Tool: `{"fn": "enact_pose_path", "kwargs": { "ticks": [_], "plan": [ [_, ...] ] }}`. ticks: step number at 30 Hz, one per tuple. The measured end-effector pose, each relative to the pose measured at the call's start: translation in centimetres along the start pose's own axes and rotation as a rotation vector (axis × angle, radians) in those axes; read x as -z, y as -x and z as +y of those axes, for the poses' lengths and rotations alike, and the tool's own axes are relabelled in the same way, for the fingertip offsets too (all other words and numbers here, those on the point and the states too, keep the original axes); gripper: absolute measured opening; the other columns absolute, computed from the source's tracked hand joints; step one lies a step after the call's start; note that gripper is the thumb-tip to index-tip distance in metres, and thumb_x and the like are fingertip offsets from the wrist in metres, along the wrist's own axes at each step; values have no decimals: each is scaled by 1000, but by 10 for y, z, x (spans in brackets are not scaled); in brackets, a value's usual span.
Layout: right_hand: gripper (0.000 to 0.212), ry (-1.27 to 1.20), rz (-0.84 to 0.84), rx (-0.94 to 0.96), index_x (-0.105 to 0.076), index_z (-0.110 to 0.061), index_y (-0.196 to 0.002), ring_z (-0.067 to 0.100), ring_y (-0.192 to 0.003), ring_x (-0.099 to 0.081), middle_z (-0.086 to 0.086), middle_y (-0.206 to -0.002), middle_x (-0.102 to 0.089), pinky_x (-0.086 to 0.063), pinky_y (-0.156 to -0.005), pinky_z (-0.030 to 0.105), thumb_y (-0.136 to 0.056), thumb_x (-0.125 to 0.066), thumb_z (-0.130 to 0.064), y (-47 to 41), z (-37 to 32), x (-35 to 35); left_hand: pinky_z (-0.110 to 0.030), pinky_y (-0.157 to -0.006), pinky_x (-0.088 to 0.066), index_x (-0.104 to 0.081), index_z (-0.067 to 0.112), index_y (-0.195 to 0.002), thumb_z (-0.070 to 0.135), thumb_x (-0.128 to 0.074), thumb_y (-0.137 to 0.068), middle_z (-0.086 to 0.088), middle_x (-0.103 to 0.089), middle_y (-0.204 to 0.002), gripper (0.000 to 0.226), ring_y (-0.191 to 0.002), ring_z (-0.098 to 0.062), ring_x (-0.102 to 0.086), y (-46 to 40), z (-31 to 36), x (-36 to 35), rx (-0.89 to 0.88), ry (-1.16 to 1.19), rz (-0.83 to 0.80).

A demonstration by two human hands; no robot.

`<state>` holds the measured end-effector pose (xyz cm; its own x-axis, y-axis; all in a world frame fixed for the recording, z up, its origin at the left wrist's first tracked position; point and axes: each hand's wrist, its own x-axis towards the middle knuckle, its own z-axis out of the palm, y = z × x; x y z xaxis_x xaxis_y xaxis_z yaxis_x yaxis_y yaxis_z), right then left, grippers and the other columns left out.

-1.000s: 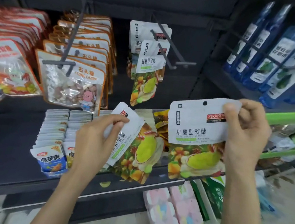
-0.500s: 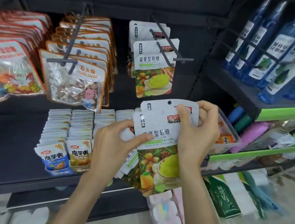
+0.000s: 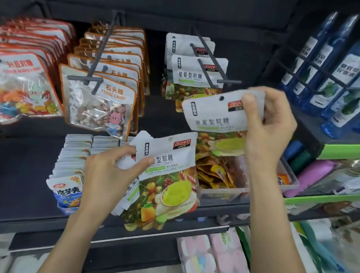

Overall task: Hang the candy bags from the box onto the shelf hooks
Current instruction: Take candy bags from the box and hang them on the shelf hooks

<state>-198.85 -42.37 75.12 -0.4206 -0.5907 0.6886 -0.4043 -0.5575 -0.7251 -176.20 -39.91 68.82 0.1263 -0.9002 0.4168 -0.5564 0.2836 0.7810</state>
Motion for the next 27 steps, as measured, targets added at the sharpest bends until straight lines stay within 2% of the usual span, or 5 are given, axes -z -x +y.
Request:
{"fn": "enact_pose_path", "kwargs": {
  "ticks": [9,13,16,20,27],
  "plan": [
    [8,60,-89,-91,-65,-17,-96,7,-83,-66,-6,-90,-69,-51,-75,23,-88,-66,-15,-29,12,-19,-12,-59,-40,-78,14,-86,51,-71,-66,14,-69,-80,42,-66,15,-55,0,1,4,-43,-24,-23],
    [8,52,-65,-139,-66,-20,-91,8,-81,-67,-5,-88,-70,-53,-76,28,-86,-67,-14,-31,14,-17,-30,-62,-44,-78,9,-83,51,-70,-66,4,-73,-74,45,-60,-12,-62,3,2,2,-90,-56,-18],
    [12,46,-56,-154,-65,-24,-89,7,-80,-67,-5,-87,-70,-53,-75,28,-86,-66,-13,-30,15,-14,-32,-61,-43,-78,9,-81,45,-72,-65,14,-67,-75,40,-73,-16,-61,3,5,2,-109,-59,2],
    [10,41,-99,-120,-64,-17,-95,6,-83,-65,-5,-91,-69,-53,-76,26,-87,-63,-11,-30,18,-17,-11,-60,-39,-77,5,-79,39,-74,-64,21,-57,-81,37,-71,3,-55,4,7,1,-140,-30,17],
    [7,141,-49,-120,-62,-20,-86,0,-75,-62,-13,-78,-66,-50,-69,23,-87,-69,-22,-56,62,-58,-18,-59,-42,-77,6,-79,38,-75,-66,20,-60,-81,34,-77,-9,-59,1,1,1,-159,-31,19]
  ]
}}
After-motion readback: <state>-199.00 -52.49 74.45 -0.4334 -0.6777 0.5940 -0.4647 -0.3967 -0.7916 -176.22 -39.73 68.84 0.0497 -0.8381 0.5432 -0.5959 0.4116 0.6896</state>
